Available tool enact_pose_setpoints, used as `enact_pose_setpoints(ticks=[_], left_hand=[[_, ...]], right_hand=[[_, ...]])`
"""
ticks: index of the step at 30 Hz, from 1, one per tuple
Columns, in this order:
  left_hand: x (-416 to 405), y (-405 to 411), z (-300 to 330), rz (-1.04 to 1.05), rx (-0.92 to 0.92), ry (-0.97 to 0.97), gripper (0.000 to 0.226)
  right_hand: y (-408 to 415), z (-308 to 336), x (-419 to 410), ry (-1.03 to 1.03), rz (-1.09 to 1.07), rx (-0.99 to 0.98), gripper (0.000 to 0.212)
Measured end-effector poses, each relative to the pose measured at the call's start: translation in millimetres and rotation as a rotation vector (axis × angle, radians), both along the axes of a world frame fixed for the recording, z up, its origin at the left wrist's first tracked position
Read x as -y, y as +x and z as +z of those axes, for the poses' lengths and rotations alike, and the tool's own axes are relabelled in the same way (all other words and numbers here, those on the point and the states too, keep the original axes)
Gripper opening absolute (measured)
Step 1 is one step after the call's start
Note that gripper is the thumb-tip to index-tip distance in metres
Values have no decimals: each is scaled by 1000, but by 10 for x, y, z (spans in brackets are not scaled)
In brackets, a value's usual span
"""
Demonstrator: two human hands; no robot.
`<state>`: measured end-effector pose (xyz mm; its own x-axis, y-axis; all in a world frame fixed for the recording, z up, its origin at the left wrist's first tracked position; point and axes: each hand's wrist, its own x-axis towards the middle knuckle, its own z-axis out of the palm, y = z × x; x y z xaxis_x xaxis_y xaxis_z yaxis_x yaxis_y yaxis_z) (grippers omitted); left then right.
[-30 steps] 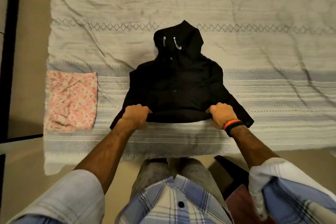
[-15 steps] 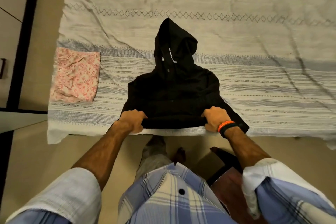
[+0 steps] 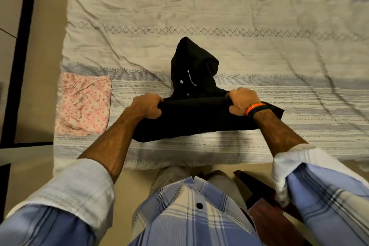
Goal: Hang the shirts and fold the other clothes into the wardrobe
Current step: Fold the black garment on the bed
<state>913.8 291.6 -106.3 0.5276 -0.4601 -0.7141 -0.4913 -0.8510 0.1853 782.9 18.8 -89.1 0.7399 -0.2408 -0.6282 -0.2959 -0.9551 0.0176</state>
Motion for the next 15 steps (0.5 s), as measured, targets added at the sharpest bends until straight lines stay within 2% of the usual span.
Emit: enact_pose_setpoints(ticks=[5,9,15], left_hand=[[206,575,39,18,-13,-28,47],[362,969,-68,73,-14,-20,61],[606,1516,-385,151,14,26,52]], right_hand=[[600,10,193,13,-40,15,41],[1035,-122,369,28,-44,12,47],[1699,-465,681,66,-74,-11,49]])
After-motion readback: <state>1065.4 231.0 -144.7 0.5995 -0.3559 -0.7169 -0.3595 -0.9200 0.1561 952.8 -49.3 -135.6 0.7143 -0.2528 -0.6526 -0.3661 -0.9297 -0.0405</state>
